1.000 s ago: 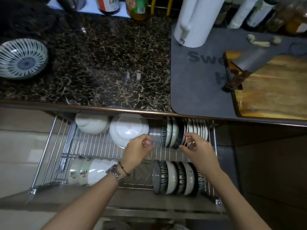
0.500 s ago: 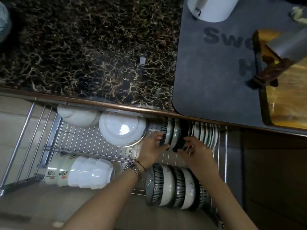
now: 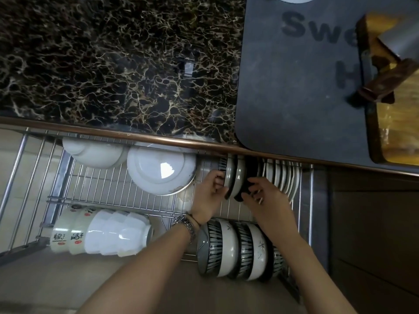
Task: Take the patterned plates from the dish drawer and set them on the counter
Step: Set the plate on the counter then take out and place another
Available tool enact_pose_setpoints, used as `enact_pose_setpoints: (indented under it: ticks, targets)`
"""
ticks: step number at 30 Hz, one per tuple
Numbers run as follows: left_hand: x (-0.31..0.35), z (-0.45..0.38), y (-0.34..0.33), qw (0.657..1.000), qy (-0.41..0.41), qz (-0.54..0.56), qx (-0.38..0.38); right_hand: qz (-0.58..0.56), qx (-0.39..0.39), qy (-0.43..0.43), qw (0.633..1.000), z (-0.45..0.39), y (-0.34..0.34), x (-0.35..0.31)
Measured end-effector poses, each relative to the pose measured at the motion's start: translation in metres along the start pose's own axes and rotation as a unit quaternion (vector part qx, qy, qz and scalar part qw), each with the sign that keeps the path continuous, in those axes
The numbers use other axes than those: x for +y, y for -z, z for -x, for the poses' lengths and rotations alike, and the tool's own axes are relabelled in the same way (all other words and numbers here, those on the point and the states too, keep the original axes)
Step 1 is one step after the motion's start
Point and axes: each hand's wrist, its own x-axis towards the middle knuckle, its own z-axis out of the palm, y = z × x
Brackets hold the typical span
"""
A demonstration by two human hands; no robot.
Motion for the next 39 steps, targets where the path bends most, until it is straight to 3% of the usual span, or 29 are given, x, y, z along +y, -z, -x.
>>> enact_pose_setpoints:
  ticks: [4, 15, 19, 22, 26, 39]
  targets:
    - [-0.001, -0.001, 0.006, 0.998, 0.003, 0.055, -0.003, -0.002, -0.001, 0.004, 1.000, -0.001, -0.003, 0.000]
    - [0.005, 0.026, 0.040, 0.997, -0.060, 0.031, -0.046, -0.062, 0.011, 0.014, 0.998, 0.001, -0.016, -0.019]
    - [0.016, 0.047, 0.057, 0.994, -0.088, 0.009, -0.061, -0.118, 0.014, -0.027, 0.993, 0.004, -0.023, -0.031]
    - [0.020, 0.063, 0.072, 0.992, -0.079, 0.000, -0.099, -0.198, -0.004, -0.084, 0.977, 0.005, -0.028, -0.045]
    - [0.019, 0.080, 0.087, 0.989, -0.093, -0.039, -0.112, -0.224, -0.014, -0.122, 0.967, 0.012, -0.034, -0.057]
    - [0.020, 0.119, 0.125, 0.986, -0.067, -0.030, -0.151, -0.294, -0.064, -0.104, 0.948, 0.045, -0.033, -0.076]
